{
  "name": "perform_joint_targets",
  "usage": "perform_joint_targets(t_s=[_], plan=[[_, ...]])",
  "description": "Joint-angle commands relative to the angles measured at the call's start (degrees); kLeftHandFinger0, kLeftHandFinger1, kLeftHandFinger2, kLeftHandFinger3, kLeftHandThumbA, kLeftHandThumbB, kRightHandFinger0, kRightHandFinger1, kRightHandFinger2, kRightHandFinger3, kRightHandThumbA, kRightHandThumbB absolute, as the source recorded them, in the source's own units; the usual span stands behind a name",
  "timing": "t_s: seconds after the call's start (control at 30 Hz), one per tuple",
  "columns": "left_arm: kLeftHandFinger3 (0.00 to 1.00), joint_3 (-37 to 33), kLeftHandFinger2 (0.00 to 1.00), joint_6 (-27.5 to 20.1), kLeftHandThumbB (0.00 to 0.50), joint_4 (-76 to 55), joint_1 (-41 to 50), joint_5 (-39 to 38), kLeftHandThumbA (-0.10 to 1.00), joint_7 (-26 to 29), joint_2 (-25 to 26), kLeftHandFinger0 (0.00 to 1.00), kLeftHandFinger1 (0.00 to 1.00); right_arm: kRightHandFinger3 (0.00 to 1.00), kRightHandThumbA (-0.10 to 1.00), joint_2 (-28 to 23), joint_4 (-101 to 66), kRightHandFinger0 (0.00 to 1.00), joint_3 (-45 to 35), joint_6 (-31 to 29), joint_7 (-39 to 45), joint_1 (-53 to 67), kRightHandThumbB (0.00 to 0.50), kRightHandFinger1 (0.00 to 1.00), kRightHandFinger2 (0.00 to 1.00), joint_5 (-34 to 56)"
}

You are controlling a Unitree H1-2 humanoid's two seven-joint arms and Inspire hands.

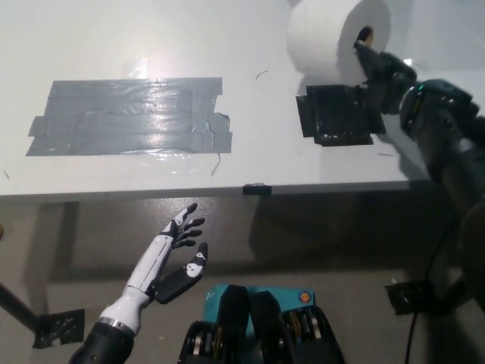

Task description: A person hands over a roll of toilet paper to the robot , and the robot inserts its right thumb into the hole in the centre to grab the roll, and then places it on the balck area on the desk.

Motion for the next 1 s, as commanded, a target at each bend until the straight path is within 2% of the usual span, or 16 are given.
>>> perform_joint_targets(t_s=[0.0,0.07,0.17,0.3,0.4,0.43,0.5,0.53,0.6,0.67,0.7,0.73,0.77,0.83,0.87,0.97], plan=[[0.98,0.23,0.84,-2.44,0.000,-0.36,-1.30,-0.23,0.40,-0.07,1.07,0.80,0.80,1.00,-0.10,-4.10,-4.86,0.02,3.02,1.28,5.16,-6.11,0.114,0.60,1.00,0.69],[0.98,0.22,0.84,-2.80,0.000,0.01,-1.43,-0.18,0.40,0.04,1.06,0.80,0.80,1.00,-0.10,-5.44,-7.81,0.03,6.31,3.05,5.33,-6.38,0.099,0.63,1.00,-1.50],[0.98,0.31,0.84,-3.06,0.000,0.22,-1.64,-0.27,0.41,-0.01,1.20,0.80,0.80,1.00,-0.10,-7.12,-8.99,0.01,10.17,5.24,7.23,-7.09,0.087,0.60,1.00,-2.92],[0.99,0.21,0.85,-2.32,0.000,0.03,-1.57,-0.13,0.43,-0.33,1.43,0.81,0.81,1.00,-0.10,-9.62,-9.84,0.07,20.43,2.06,10.72,-6.34,0.131,0.61,1.00,-9.48],[0.99,0.17,0.85,-2.77,0.000,0.37,-1.59,-0.35,0.43,-0.33,1.49,0.83,0.82,1.00,-0.10,-10.84,-9.47,0.09,24.61,-0.45,12.16,-5.58,0.131,0.61,1.00,-10.92],[0.99,0.10,0.85,-2.74,0.000,0.35,-1.57,-0.31,0.43,-0.31,1.48,0.83,0.82,1.00,-0.10,-11.57,-10.41,0.08,27.13,-0.87,13.50,-4.91,0.136,0.53,0.91,-12.07],[0.99,-0.01,0.86,-2.52,0.000,0.26,-1.60,-0.17,0.43,-0.29,1.48,0.83,0.82,1.00,-0.10,-12.45,-10.96,0.06,31.19,-2.10,13.25,-4.38,0.155,0.46,0.83,-14.74],[0.99,-0.01,0.86,-2.54,0.000,0.18,-1.68,-0.15,0.41,-0.22,1.44,0.82,0.82,1.00,-0.10,-12.66,-10.74,0.05,32.26,-1.13,12.84,-4.45,0.170,0.44,0.81,-15.02],[0.99,-0.05,0.86,-2.27,0.000,-0.10,-1.72,0.19,0.40,-0.06,1.41,0.82,0.82,0.98,-0.10,-12.91,-10.60,0.01,30.92,0.47,14.26,-3.57,0.153,0.44,0.82,-12.06],[1.00,0.02,0.87,-1.74,0.000,-0.54,-1.70,-0.10,0.44,-0.34,1.44,0.83,0.82,0.99,-0.10,-13.42,-10.79,0.05,32.84,0.08,15.50,-2.84,0.151,0.48,0.91,-13.29],[1.00,0.12,0.87,-1.56,0.000,-0.54,-1.69,-0.28,0.44,-0.32,1.32,0.83,0.82,0.92,-0.10,-13.55,-10.05,0.07,33.72,-0.72,15.95,-2.59,0.143,0.49,0.93,-13.98],[1.00,0.17,0.87,-1.49,0.000,-0.55,-1.65,-0.37,0.44,-0.29,1.26,0.83,0.82,0.91,-0.10,-13.62,-9.18,0.06,33.74,-1.67,16.79,-2.23,0.132,0.49,0.93,-13.67],[1.00,0.17,0.87,-1.48,0.000,-0.58,-1.64,-0.30,0.45,-0.26,1.28,0.83,0.82,0.92,-0.10,-13.81,-9.21,0.16,34.74,-3.18,16.87,-1.85,0.168,0.58,0.98,-14.47],[1.00,0.15,0.86,-1.56,0.000,-0.61,-1.68,-0.07,0.45,-0.18,1.41,0.84,0.82,1.00,-0.10,-14.04,-9.18,0.17,37.03,-4.09,17.74,-1.77,0.156,0.62,0.98,-16.43],[1.00,0.21,0.86,-1.79,0.000,-0.46,-1.78,-0.17,0.45,-0.15,1.45,0.84,0.82,1.00,-0.10,-14.11,-8.84,0.09,38.76,-4.92,18.10,-1.94,0.178,0.59,0.92,-17.71],[1.00,0.17,0.87,-1.57,0.000,-0.43,-1.76,-0.10,0.46,-0.18,1.41,0.84,0.83,0.96,-0.10,-14.36,-9.12,0.14,40.60,-6.81,18.21,-1.23,0.174,0.63,0.93,-18.72]])
